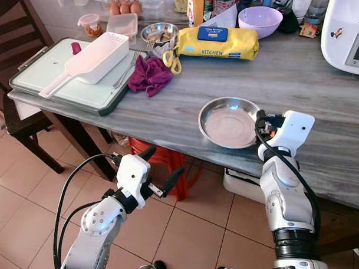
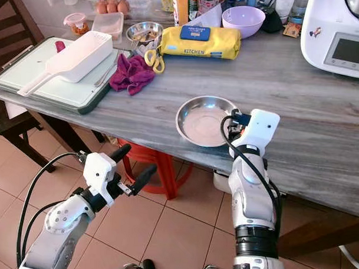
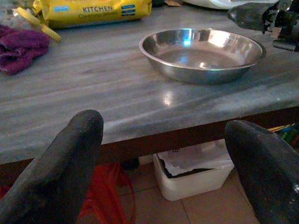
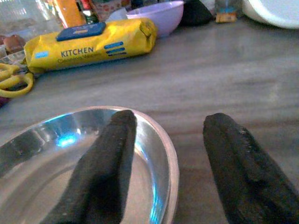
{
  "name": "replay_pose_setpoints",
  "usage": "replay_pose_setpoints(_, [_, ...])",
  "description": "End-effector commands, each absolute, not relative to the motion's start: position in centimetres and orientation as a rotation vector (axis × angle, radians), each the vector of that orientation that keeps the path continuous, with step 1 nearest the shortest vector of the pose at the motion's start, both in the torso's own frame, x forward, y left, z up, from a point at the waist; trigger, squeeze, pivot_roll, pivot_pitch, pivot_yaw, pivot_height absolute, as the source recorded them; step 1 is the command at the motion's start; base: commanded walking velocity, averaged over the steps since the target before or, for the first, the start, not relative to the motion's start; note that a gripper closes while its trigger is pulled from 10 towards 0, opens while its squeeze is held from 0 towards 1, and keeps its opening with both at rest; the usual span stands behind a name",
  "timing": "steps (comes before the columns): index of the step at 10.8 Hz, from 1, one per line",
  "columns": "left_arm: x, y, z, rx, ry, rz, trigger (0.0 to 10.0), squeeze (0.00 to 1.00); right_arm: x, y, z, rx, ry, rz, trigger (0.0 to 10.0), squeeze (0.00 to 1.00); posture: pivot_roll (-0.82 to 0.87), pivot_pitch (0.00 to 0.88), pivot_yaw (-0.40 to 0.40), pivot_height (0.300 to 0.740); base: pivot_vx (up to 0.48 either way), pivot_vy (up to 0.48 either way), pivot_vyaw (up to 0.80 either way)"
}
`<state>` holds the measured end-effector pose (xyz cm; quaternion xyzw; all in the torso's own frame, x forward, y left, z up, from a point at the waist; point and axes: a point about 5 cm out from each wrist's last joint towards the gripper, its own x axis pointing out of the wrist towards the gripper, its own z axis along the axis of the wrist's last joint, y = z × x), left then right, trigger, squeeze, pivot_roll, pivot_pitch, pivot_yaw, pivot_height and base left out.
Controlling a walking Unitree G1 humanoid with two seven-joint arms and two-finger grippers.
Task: Setting the table
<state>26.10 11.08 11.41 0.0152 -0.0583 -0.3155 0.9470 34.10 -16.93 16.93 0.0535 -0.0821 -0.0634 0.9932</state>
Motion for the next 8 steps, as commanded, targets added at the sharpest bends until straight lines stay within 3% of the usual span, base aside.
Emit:
replay_pose_setpoints(1, [26.2, 11.3, 11.4, 0.033, -0.109, -0.632, 10.0, 0.0, 34.1, -16.5, 17.5, 0.072, -0.198, -0.1, 10.0, 1.0, -0.12, 0.195, 0.111, 0.74, 0.0, 0.0, 0.0])
replay_pose_setpoints(5, [26.2, 11.4, 11.4, 0.029, -0.115, -0.615, 10.0, 0.0, 32.8, -16.4, 18.9, -0.074, -0.278, -0.009, 10.0, 1.0, -0.12, 0.184, 0.103, 0.74, 0.0, 0.0, 0.0])
replay_pose_setpoints(8, [26.0, 12.0, 11.0, -0.001, -0.111, -0.528, 10.0, 0.0, 29.6, -15.4, 18.6, -0.143, -0.303, 0.079, 10.0, 1.0, -0.13, 0.179, 0.096, 0.74, 0.0, 0.0, 0.0])
